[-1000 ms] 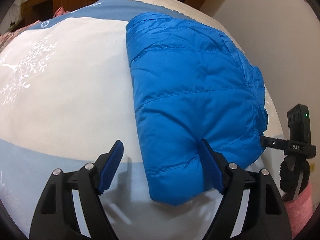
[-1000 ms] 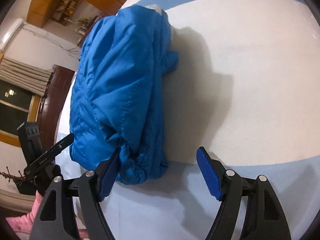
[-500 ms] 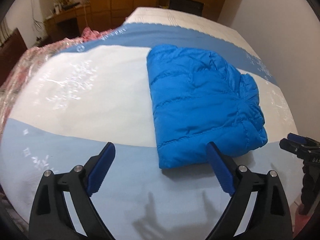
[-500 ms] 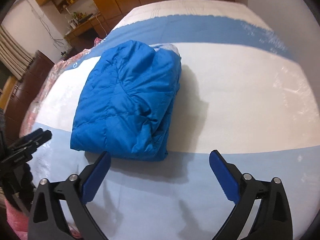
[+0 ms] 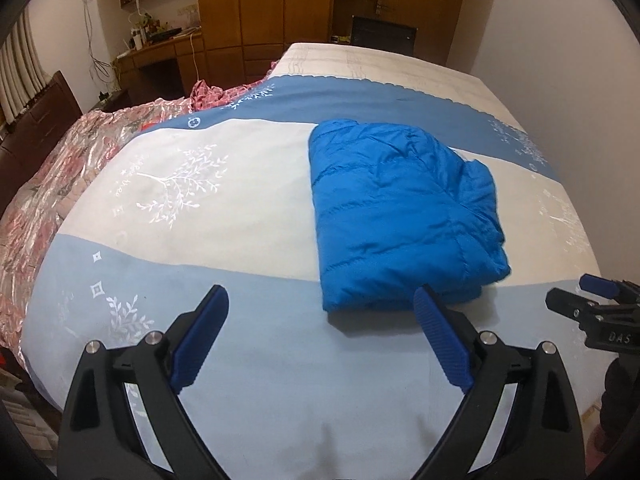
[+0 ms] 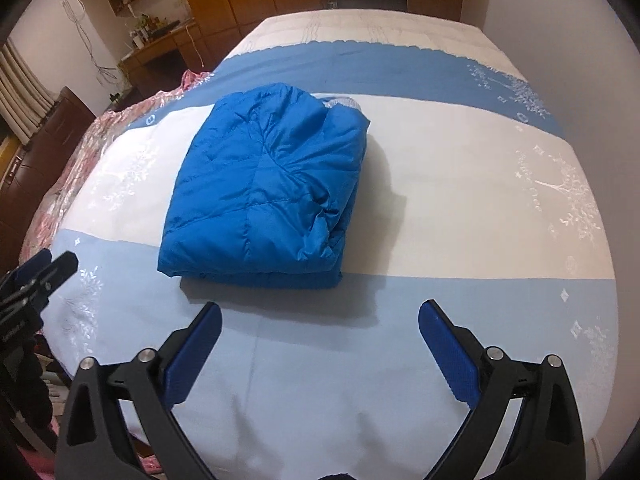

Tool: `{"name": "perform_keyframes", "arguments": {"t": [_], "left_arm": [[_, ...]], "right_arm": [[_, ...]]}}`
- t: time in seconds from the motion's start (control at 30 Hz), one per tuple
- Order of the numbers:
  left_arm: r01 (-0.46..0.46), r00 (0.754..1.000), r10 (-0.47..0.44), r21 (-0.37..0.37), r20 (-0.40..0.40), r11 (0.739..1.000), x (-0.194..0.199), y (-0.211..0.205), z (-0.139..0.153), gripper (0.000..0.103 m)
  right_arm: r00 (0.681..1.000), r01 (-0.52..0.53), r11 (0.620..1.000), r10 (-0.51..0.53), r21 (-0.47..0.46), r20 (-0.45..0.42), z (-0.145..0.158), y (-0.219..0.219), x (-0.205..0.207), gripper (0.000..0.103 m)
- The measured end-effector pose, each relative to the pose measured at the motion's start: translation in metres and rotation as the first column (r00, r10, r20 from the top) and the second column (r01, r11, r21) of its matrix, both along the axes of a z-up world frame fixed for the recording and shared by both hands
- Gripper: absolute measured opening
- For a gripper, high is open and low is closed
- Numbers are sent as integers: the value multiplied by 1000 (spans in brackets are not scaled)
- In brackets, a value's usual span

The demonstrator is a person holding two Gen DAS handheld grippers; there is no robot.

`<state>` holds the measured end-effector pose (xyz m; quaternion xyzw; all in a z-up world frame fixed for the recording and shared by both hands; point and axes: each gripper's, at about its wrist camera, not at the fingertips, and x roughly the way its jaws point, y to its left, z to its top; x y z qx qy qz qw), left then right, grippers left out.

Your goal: Fold large clothes

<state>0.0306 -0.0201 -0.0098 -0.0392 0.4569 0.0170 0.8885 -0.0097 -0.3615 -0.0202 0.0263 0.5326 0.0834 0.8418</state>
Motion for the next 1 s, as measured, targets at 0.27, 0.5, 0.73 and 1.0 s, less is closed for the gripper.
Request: {"name": "perform_keyframes", "arguments": {"t": [0.27, 0.5, 0.73, 1.0], "left_arm": [[18, 1000, -18, -15, 4, 1000, -17, -7, 8, 93], [2, 1000, -2, -9, 0, 1000, -24, -5, 7, 93], [2, 1000, -2, 2, -2, 1000, -27, -8, 6, 93], [4, 1000, -4, 3, -6, 1000, -28, -8, 5, 93]], "right_arm": [[1000, 8, 1000, -8, -28, 13, 12, 1, -16, 99], [1000, 15, 999, -15, -37, 9, 11, 2, -22, 99], [1000, 12, 999, -11, -35, 10, 12, 3, -23, 99], [1000, 9, 999, -8, -36, 10, 11, 4, -24, 99]]}}
